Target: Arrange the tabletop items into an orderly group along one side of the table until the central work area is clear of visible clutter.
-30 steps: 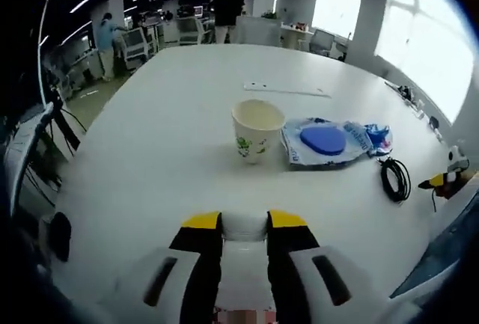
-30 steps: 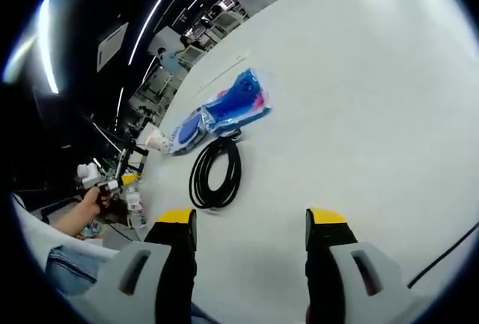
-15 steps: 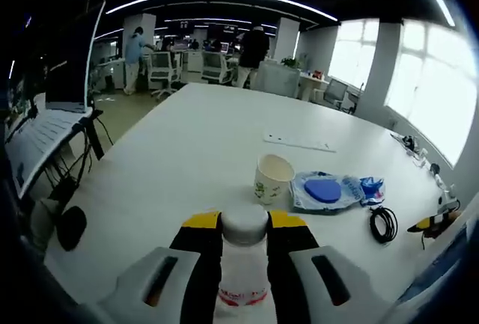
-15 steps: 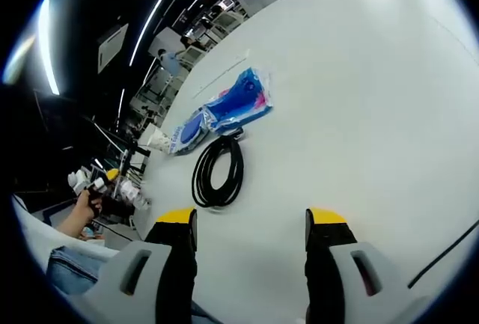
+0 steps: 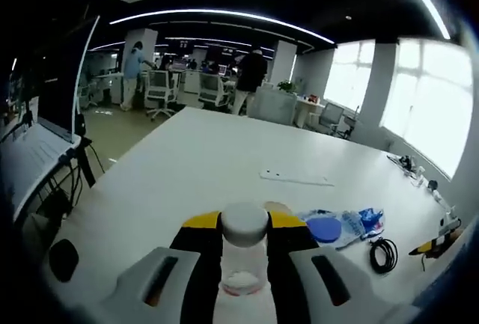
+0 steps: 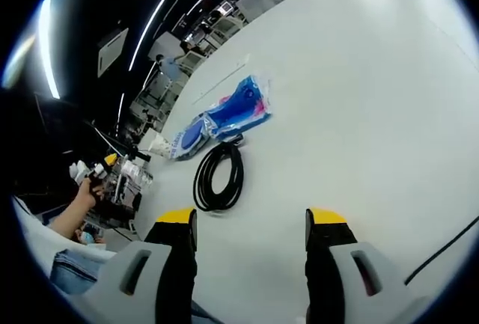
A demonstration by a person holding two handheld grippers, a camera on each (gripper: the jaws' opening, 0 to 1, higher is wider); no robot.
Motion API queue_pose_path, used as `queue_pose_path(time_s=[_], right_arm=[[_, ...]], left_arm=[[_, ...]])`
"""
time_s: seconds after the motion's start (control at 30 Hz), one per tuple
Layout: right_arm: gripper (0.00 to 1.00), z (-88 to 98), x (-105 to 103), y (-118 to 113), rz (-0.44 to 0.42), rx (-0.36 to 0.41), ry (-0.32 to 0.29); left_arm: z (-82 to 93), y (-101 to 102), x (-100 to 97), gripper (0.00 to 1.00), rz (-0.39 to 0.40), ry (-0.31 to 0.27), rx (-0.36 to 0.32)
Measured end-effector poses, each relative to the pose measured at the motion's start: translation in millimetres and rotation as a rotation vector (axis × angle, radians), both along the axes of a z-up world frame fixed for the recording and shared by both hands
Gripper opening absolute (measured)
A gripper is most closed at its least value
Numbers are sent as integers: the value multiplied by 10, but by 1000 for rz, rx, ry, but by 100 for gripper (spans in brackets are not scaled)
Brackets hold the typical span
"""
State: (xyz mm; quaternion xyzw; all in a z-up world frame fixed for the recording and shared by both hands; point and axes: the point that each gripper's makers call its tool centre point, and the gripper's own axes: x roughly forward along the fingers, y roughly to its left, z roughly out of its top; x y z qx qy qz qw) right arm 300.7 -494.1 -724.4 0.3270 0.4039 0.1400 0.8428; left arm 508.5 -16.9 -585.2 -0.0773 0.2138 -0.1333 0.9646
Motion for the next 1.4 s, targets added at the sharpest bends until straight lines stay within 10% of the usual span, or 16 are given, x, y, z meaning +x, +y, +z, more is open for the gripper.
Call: queue_pose_path(time_s=[0.5, 1.4], right_arm=[[57, -16, 53, 31, 11, -13, 13], [56, 49, 71, -42, -28, -43, 25]], left_arm=[[105, -154, 454, 20, -185, -51, 95], [-39, -286, 947, 20, -253, -106, 95]])
